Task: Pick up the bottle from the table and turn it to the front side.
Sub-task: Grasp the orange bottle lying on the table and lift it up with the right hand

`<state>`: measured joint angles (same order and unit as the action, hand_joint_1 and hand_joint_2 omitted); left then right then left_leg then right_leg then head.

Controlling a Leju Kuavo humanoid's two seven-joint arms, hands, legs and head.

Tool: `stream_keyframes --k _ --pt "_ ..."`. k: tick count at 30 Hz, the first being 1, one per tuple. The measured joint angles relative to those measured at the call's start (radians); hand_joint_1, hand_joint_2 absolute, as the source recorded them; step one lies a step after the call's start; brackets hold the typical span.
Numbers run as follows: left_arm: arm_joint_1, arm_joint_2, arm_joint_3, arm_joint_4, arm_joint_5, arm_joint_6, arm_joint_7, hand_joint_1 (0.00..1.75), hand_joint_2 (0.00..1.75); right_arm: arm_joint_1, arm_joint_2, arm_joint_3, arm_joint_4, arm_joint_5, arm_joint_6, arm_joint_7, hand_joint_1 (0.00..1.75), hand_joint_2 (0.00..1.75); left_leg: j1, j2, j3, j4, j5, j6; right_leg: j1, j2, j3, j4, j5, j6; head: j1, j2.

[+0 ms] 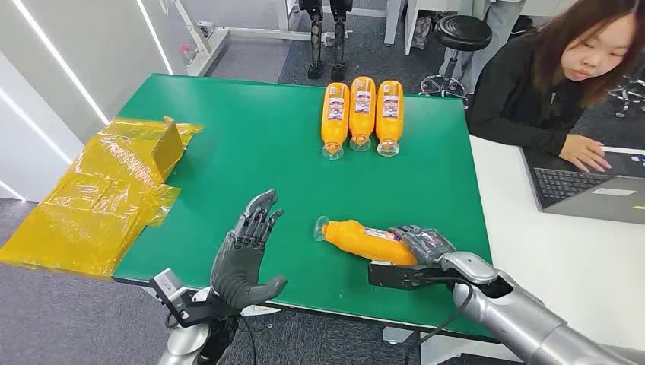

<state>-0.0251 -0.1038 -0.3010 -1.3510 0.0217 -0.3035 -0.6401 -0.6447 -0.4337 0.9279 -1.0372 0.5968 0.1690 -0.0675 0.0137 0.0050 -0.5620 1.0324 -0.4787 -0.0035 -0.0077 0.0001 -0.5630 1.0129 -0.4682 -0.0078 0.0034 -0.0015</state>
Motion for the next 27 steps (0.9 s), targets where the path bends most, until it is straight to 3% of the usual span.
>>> stream_keyframes --k 15,27 --pt "0.008 0.009 0.000 -0.001 -0.012 0.011 -0.016 0.00 1.75 0.097 -0.001 -0.162 -0.105 0.124 -0.058 -0.018 1.75 1.75 0.000 0.000 -0.003 0.001 0.002 0.001 0.000 0.000 -0.001 0.000 0.002 0.000 0.000 0.000" --pt "0.022 0.007 0.000 -0.008 -0.041 0.030 -0.026 0.00 1.75 0.211 -0.006 -0.329 -0.320 0.279 -0.302 -0.023 1.75 1.75 -0.001 -0.004 -0.017 0.001 0.004 0.001 -0.001 -0.003 -0.014 0.001 0.003 0.000 0.000 0.000"
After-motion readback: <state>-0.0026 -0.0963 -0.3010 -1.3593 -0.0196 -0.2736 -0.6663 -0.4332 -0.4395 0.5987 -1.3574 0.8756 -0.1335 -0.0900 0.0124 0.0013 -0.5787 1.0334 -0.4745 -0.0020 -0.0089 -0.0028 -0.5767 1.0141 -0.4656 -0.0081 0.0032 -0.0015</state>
